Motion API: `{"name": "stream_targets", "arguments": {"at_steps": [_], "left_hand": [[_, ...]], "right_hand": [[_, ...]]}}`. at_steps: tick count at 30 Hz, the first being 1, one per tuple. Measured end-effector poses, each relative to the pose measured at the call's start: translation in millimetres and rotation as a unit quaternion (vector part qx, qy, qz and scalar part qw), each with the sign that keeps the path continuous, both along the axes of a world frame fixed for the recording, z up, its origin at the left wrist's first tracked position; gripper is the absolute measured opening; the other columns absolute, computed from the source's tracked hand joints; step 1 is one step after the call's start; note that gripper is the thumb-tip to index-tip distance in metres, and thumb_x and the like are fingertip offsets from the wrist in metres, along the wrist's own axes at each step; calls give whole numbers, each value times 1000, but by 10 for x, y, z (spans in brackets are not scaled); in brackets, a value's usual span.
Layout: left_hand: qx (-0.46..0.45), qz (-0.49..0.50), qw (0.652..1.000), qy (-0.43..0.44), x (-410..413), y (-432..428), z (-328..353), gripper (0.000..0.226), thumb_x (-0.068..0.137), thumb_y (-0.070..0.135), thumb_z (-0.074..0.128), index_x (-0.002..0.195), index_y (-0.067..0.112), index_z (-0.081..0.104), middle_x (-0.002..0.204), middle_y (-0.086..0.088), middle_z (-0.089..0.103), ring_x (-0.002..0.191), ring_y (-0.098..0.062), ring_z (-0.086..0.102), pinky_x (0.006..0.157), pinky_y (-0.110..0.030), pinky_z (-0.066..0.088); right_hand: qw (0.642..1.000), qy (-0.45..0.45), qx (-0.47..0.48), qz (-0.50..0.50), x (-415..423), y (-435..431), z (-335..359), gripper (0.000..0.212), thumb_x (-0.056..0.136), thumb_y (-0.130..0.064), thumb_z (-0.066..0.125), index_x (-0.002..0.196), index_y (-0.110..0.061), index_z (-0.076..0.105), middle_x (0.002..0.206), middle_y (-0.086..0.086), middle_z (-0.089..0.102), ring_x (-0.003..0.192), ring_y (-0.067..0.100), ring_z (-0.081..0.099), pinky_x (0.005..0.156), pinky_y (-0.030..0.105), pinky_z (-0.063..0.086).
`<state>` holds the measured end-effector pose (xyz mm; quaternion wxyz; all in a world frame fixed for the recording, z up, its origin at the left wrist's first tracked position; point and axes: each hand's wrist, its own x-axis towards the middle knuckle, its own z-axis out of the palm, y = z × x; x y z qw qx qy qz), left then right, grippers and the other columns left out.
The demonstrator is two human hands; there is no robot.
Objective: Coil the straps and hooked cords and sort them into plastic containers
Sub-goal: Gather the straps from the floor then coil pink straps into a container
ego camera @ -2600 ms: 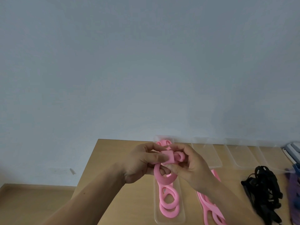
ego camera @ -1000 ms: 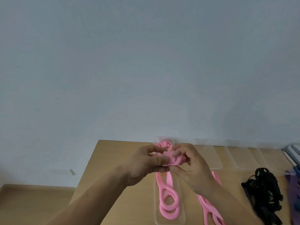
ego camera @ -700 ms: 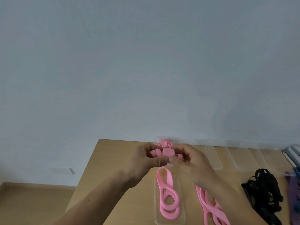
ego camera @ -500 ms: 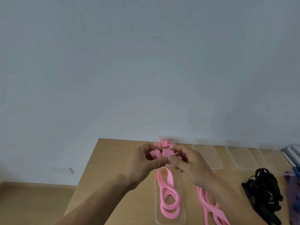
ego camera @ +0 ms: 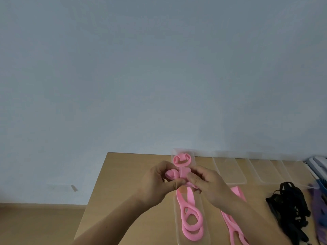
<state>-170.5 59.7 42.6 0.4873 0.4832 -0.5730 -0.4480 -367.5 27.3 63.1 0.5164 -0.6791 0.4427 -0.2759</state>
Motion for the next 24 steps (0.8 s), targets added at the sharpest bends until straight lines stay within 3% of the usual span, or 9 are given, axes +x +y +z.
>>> {"name": "stream_targets", "arguments": {"at_steps": [3, 6, 10, 13, 17, 21, 24], "left_hand": [[18, -57, 992, -111, 156, -75, -49, 30, 77, 37, 84, 85, 31, 56, 68, 17, 59, 62, -2, 50, 59, -21, 43], [20, -88, 966, -242, 232, -164, -116, 35, 80, 43, 79, 89, 31, 48, 76, 8, 65, 64, -8, 53, 60, -30, 47], [78, -66, 972, -213, 191, -268, -236, 37, 75, 50, 79, 84, 31, 48, 70, 9, 64, 53, 0, 51, 49, -18, 41], [135, -77, 968, -195, 102, -399, -328, 39, 75, 52, 78, 87, 27, 51, 64, 10, 67, 54, 0, 58, 48, -16, 42], [148, -121, 938, -290, 43, -679, -448, 35, 83, 56, 65, 101, 31, 50, 93, 10, 66, 70, -5, 58, 58, -20, 45], [62, -114, 902, -413, 13, -1055, -544, 57, 90, 45, 59, 140, 27, 39, 128, 4, 60, 116, -17, 53, 91, -33, 47], [-5, -118, 879, -462, -123, -1344, -626, 48, 91, 37, 60, 137, 25, 49, 124, 2, 62, 111, -22, 53, 87, -33, 45]], "right_hand": [[999, 31, -31, 20, 60, -10, -109, 18, 90, -39, 59, 105, -47, 67, 75, -10, 61, 69, 3, 55, 66, 18, 49], [993, 88, -71, 17, 105, -55, -199, 24, 84, -52, 60, 108, -53, 62, 77, -15, 61, 71, -3, 55, 68, 13, 48], [991, 107, -83, -10, 133, -116, -285, 23, 92, -36, 64, 102, -56, 65, 74, -15, 61, 69, 0, 53, 67, 19, 49], [988, 132, -70, -36, 110, -209, -357, 16, 94, -29, 63, 100, -42, 70, 78, -6, 66, 72, 11, 58, 73, 29, 51], [988, 146, -42, -20, 25, -512, -482, 13, 93, -29, 64, 103, -33, 72, 79, 1, 67, 70, 13, 57, 72, 23, 50], [977, 208, -34, -8, -109, -991, -722, 15, 95, -32, 58, 96, -22, 70, 65, -8, 52, 59, 5, 43, 56, 17, 35], [970, 243, -26, 21, -123, -1298, -933, 18, 96, -41, 56, 100, -30, 70, 73, -10, 64, 62, 0, 55, 58, 14, 41]]}}
